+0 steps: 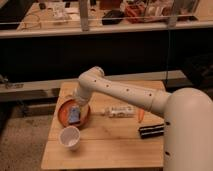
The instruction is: Place the white sponge in the ceramic bowl
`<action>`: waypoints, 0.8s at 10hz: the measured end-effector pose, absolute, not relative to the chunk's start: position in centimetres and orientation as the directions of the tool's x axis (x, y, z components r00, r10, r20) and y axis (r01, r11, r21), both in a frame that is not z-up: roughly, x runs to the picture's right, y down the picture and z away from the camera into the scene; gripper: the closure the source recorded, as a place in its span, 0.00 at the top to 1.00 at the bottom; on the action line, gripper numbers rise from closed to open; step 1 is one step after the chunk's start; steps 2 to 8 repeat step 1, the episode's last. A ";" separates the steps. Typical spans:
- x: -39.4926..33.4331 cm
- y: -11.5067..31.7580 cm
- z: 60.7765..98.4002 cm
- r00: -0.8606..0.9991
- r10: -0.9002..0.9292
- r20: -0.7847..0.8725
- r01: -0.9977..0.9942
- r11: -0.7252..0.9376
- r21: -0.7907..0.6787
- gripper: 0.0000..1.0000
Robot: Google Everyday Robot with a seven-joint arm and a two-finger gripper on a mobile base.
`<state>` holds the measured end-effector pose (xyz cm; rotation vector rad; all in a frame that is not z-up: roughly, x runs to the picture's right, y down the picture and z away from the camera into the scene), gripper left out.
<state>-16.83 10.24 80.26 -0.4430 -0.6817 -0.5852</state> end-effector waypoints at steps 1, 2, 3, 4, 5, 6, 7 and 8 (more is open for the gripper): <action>-16.8 10.2 80.3 0.629 -0.353 0.692 0.631 0.752 -0.189 0.80; -16.8 10.2 80.3 0.629 -0.353 0.692 0.631 0.752 -0.189 0.80; -16.8 10.2 80.3 0.629 -0.353 0.692 0.631 0.752 -0.189 0.80; -16.8 10.2 80.3 0.629 -0.353 0.692 0.631 0.752 -0.189 0.80; -16.8 10.2 80.3 0.629 -0.353 0.692 0.631 0.752 -0.189 0.80; -16.8 10.2 80.3 0.629 -0.353 0.692 0.631 0.752 -0.189 0.80; -16.8 10.2 80.3 0.629 -0.353 0.692 0.631 0.752 -0.189 0.80; -16.8 10.2 80.3 0.629 -0.353 0.692 0.631 0.752 -0.189 0.80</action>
